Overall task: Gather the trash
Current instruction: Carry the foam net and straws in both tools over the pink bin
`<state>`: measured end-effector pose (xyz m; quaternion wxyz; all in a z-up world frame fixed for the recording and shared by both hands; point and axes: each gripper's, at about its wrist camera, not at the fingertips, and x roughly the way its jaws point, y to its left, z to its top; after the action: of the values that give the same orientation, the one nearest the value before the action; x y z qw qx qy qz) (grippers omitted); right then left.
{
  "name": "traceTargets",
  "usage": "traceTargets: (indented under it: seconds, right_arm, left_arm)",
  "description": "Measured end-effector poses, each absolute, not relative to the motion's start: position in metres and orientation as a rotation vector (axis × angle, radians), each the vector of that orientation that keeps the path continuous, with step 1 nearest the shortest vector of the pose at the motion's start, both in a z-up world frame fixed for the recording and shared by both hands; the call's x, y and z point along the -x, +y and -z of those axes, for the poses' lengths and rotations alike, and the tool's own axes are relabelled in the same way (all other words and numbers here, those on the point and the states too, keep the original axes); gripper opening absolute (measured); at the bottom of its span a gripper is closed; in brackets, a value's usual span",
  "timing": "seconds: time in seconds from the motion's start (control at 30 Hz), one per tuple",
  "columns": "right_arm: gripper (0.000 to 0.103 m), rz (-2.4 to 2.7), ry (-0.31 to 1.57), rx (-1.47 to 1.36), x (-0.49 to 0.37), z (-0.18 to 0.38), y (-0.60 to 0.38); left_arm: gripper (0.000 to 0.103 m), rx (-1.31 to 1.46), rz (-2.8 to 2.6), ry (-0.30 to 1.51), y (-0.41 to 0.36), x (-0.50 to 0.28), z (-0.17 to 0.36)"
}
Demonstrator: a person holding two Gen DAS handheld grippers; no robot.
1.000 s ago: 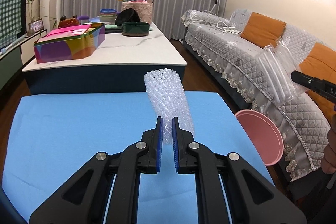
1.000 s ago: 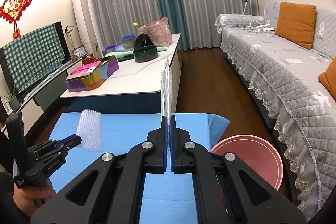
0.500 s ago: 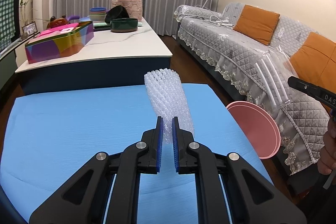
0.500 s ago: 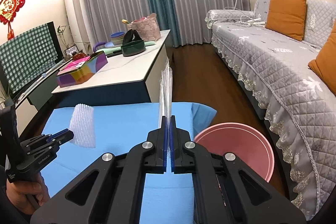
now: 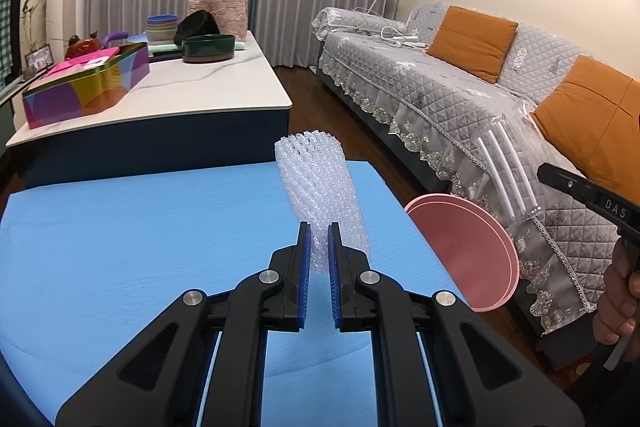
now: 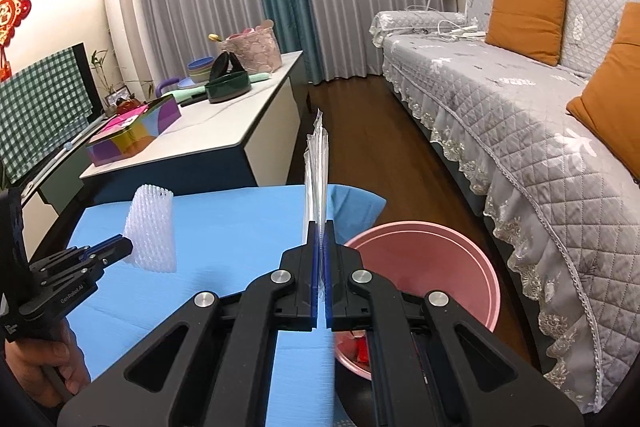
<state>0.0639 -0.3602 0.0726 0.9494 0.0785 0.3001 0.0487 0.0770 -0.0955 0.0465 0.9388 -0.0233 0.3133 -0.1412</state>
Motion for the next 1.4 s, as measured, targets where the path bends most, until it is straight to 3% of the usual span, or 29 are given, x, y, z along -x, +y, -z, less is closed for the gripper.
traceTargets:
  seconds: [1.4]
  right_arm:
    - [0.002,0.021,0.664,-0.158,-0.080,-0.038,-0.418]
  left_arm:
    - [0.009,0.020,0.423,0.657,-0.184,-0.106,-0.021]
